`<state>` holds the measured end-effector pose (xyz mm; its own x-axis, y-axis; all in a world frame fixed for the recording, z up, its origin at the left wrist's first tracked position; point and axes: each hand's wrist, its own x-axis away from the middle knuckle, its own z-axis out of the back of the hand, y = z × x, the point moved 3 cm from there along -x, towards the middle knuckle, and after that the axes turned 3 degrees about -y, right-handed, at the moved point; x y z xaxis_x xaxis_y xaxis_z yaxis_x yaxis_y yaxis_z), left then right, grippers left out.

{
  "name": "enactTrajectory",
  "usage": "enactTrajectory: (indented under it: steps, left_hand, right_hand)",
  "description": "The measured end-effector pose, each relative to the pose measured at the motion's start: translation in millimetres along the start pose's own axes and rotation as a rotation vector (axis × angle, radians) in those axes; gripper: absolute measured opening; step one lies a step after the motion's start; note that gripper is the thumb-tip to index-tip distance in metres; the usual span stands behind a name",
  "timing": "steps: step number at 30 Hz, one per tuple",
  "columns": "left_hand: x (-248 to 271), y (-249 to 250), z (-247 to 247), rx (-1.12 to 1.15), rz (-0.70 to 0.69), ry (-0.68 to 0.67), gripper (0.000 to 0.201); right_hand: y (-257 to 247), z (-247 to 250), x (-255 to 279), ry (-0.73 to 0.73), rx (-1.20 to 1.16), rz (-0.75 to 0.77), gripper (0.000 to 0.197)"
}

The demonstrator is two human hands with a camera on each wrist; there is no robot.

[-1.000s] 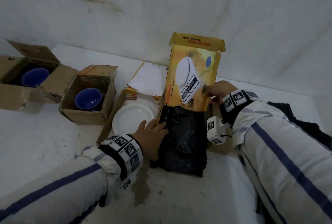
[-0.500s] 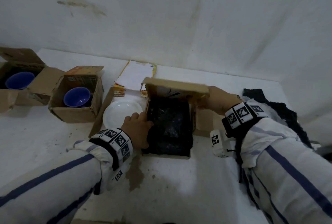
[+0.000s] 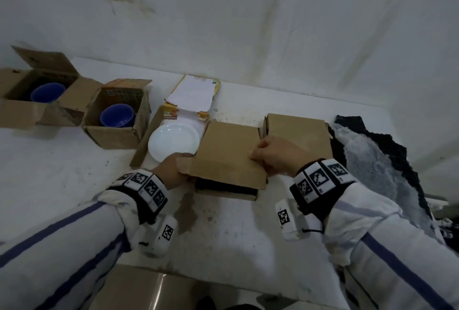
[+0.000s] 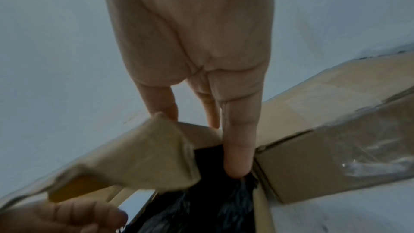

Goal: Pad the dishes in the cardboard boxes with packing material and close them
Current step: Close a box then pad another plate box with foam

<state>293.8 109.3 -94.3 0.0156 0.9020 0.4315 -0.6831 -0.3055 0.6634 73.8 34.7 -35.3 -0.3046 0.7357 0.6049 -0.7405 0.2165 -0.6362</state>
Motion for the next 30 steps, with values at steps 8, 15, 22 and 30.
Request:
enactTrajectory:
  steps: [8, 15, 22, 30]
  left_hand:
    - [25, -5, -10, 1.113, 0.304, 0.052, 0.043]
    - [26, 1, -20, 0.878, 0.261, -0.04, 0.021]
    - [19, 1, -20, 0.717, 0.3, 0.03, 0.012]
    - [14, 9, -20, 0.496, 0.304, 0.005, 0.035]
  right_hand:
    - [16, -22, 4, 0.106, 0.132, -0.026, 0.033]
    - [37, -42, -11, 0.131, -0.278, -0.083, 0.03]
    - [39, -47, -14, 0.118, -0.438, -0.157, 0.014]
    - [44, -50, -18, 0.125, -0.423, -0.125, 0.019]
